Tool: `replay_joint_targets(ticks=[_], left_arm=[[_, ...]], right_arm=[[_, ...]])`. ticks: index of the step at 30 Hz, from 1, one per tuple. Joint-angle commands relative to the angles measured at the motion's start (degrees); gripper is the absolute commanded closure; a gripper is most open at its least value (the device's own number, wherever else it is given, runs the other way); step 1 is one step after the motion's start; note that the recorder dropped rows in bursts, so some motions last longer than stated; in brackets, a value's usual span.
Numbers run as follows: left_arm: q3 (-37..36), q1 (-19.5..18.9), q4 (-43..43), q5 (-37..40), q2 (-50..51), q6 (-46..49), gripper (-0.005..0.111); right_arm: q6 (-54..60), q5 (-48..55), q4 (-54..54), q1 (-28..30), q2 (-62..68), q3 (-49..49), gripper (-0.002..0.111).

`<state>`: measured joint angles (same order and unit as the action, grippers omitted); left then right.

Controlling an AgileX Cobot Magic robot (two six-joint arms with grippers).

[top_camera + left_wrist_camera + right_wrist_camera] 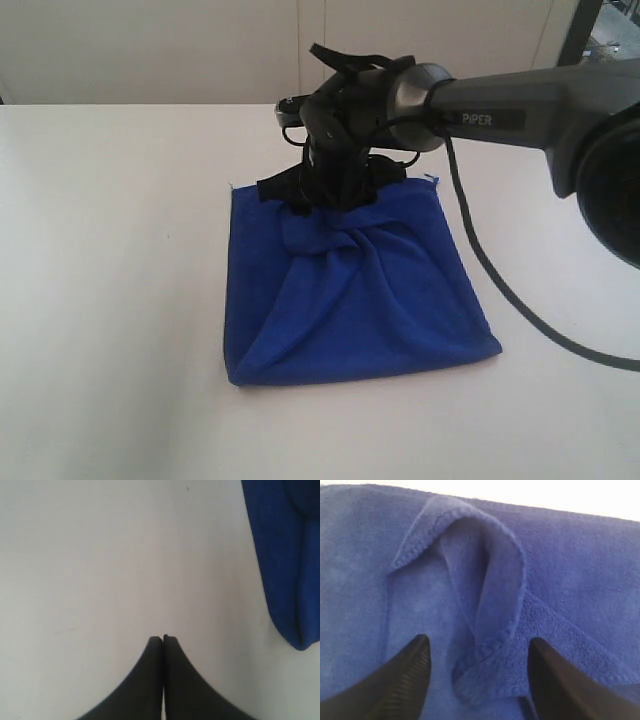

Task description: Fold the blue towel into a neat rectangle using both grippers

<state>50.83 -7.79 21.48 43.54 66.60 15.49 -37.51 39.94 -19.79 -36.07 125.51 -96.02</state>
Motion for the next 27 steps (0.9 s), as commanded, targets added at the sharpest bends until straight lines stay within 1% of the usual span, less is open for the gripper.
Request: replay_joint_targets(ticks=[1,5,13,16,18,23,25,27], left_arm=[[-0.03,-0.1,0.8,0.58,-0.57,0.12,0.107],[-0.03,-0.1,0.8,0.58,-0.57,0.12,0.107],[-0.03,-0.1,0.8,0.58,-0.57,0.12,0.107],[-0.03,-0.1,0.8,0.58,-0.57,0.12,0.107],[-0.03,-0.1,0.8,0.58,-0.57,0.12,0.107],[-0.03,-0.1,0.8,0.58,-0.57,0.12,0.107],[-0.03,-0.1,0.8,0.58,-0.57,0.12,0.107],[-0.03,-0.1,0.8,0.58,-0.57,0.12,0.107]], right_arm=[[-0.24,0.77,-2.05,-0.15,-0.06,0.1,0.054],[-1.79,4.06,-6.03,0.11,-0.06,0.1,0.054],[-1.79,5.38,-5.2,0.11,-1.04,0.1,0.055],[-1.79,4.98,-5.2,0.11,-2.81,0.1,0.06],[-1.79,4.28,-5.2,0.11,-3.67,0.1,0.066],[-1.68,3.37,-3.18,0.11,-2.72,0.1,0.077],[-1.67,3.25,-2.39,0.11,-2.18,0.1,0.08],[-1.67,3.25,-1.96,0.11,-1.78,0.1,0.08]])
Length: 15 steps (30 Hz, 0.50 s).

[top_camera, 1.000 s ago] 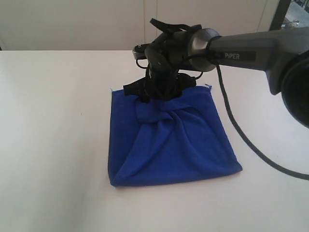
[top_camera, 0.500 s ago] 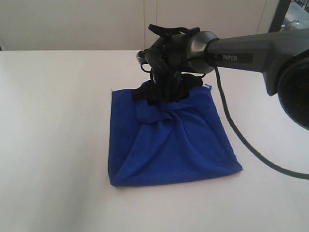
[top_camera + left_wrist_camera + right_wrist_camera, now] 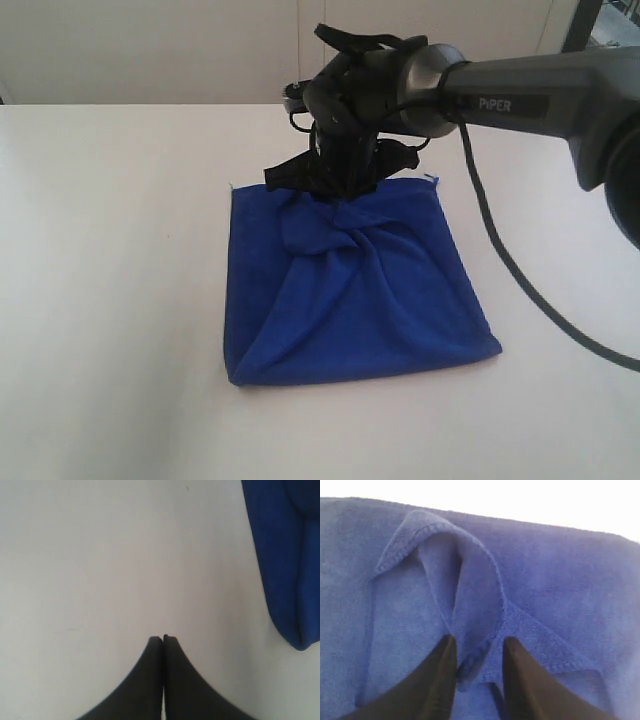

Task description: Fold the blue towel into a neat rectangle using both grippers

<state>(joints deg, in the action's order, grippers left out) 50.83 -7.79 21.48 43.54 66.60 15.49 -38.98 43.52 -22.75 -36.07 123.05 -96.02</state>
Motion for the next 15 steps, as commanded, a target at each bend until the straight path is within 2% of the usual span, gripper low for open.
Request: replay_joint_targets(ticks=[1,4,11,15], left_arm=[[-0.03,-0.1,0.8,0.58,-0.57,0.12,0.107],[-0.03,-0.1,0.8,0.58,-0.57,0.12,0.107],[-0.03,-0.1,0.8,0.58,-0.57,0.12,0.107],[-0.03,-0.1,0.8,0.58,-0.57,0.12,0.107]], right_arm=[[-0.21,-0.33,0.99,0.11,0.69,0.1,0.08],[0.18,-0.33,0.99,0.11,0.56,0.1,0.084],[0.29,0.15,0.89,0.11,-1.15,0.1,0.104],[1.58,0.15,0.89,0.11,-1.38,0.1,0.108]])
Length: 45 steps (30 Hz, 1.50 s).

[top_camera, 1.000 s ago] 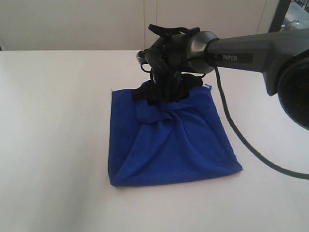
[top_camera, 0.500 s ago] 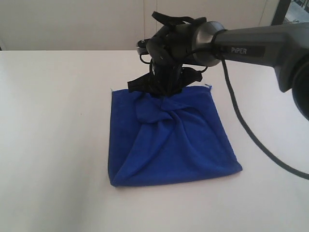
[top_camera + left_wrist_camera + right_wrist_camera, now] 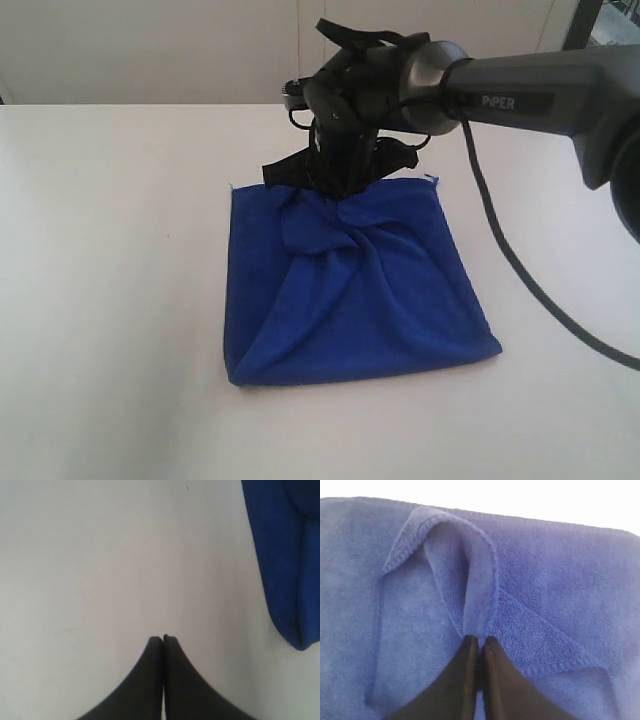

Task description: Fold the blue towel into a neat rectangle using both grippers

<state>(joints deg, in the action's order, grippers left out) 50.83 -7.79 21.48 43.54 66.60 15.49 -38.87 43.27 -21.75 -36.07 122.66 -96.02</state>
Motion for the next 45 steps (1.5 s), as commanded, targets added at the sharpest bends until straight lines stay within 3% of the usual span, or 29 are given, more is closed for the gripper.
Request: replay_joint_targets(ticks=[1,6,13,21,35,37,40,42,45], left_arm=[[-0.03,-0.1,0.8,0.58,-0.57,0.12,0.107],[-0.03,-0.1,0.8,0.58,-0.57,0.12,0.107],[-0.03,-0.1,0.8,0.58,-0.57,0.12,0.107],[0.33,-0.1,0.42,-0.58,-0.57,6.01,0.107],[0.33,-0.1,2.94,-5.22,-0.57,4.7,0.107],[0.33,-0.1,6.15,-9.04,-0.31,4.82,0.107],[0.6,0.42,19.49,-8.25,1.89,8.23,0.107],[0.6,2.91,30.35,-6.14,4.47,16.32,0.107],[0.6,9.57,38.65,-8.71,9.13,20.45,0.107]], right_arm=[[1.78,0.4,-0.1,0.11,-0.99,0.1,0.108],[6.55,0.19,2.11,1.64,-1.34,0.1,0.108],[25.93,0.06,19.39,8.71,-1.48,0.1,0.108],[37.32,2.36,31.52,16.9,-1.57,0.1,0.108],[39.87,5.65,32.38,21.08,-1.57,0.1,0.108],[40.28,5.65,32.27,21.17,-1.57,0.1,0.108],[40.31,5.13,32.27,21.17,-1.57,0.1,0.108],[40.31,5.02,32.27,21.17,-1.57,0.1,0.108],[40.17,5.7,32.37,21.17,-1.57,0.1,0.108]])
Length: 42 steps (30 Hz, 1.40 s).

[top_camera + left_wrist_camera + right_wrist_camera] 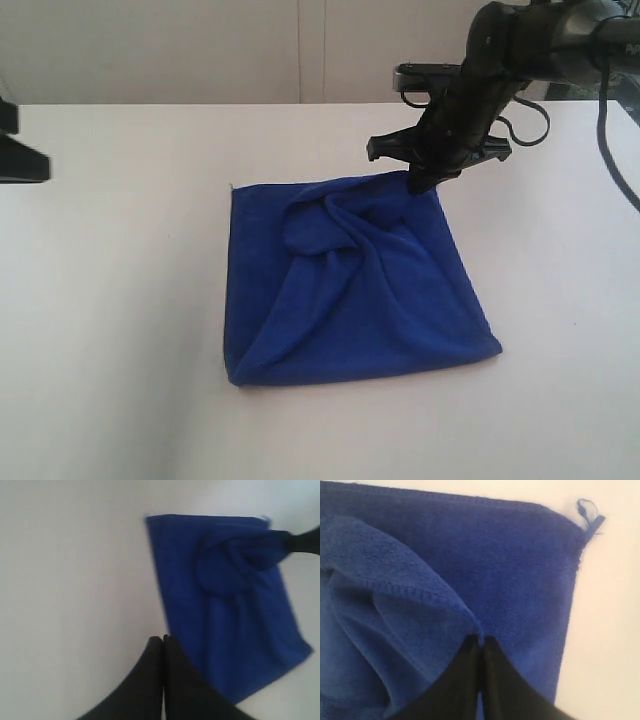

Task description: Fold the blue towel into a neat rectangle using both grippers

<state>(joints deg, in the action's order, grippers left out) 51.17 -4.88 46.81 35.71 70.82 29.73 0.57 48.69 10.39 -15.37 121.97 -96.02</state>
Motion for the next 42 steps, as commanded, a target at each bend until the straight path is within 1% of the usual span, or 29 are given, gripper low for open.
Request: replay_joint_targets(ticks=[1,4,6,9,11,13,14,15,18,22,25,27,32,37,42], left_arm=[[0.26,10.16,14.12,-3.72,7.33,6.22,0.107],[0.9,17.88,14.54,-11.98,13.67,4.55,0.107],[2.46,21.61,14.6,-13.93,18.05,3.33,0.107],[6.48,25.42,14.84,-15.33,24.75,1.46,0.107],[9.77,26.83,15.47,-15.33,29.06,0.26,0.107],[12.68,27.45,16.51,-15.33,32.74,-1.7,0.106],[13.67,27.68,17.26,-15.33,34.0,-2.41,0.104],[15.81,27.94,19.17,-15.2,36.74,-3.2,0.095],[18.19,28.17,23.05,-14.57,40.05,-3.2,0.076],[21.68,29.01,23.6,-14.18,44.01,-3.2,0.056],[22.75,29.25,23.85,-13.59,46.37,-3.2,0.054],[22.99,29.37,26.23,-13.11,47.81,-3.46,0.054],[22.99,29.61,27.62,-14.03,49.04,-3.46,0.054],[22.99,29.61,29.85,-9.99,49.84,-3.46,0.054],[24.97,27.7,25.3,-4.17,49.84,-3.46,0.054]], right_arm=[[0.73,0.76,0.23,0.59,-0.87,0.1,0.108],[0.73,1.64,0.23,0.59,-0.87,0.1,0.108],[0.73,1.63,0.23,0.71,-0.87,0.1,0.108],[0.73,1.63,0.23,0.71,-0.87,0.1,0.108],[0.73,1.63,0.34,0.71,-0.87,0.1,0.108],[0.61,1.63,0.34,0.71,-0.87,0.1,0.108],[0.61,1.63,0.34,0.71,-0.87,0.1,0.108],[0.61,1.63,0.34,0.71,-0.87,0.1,0.108],[0.49,1.41,0.34,0.71,-0.87,0.1,0.108],[0.49,1.03,0.34,0.71,-0.87,0.1,0.108],[0.49,0.81,0.34,0.71,-0.87,0.1,0.108],[0.49,0.71,0.34,0.71,-0.66,0.1,0.108],[0.49,0.02,0.34,0.71,-0.66,0.1,0.108],[0.49,0.02,0.34,0.71,-0.66,0.1,0.108],[0.49,0.02,0.34,0.71,-0.66,0.1,0.108]])
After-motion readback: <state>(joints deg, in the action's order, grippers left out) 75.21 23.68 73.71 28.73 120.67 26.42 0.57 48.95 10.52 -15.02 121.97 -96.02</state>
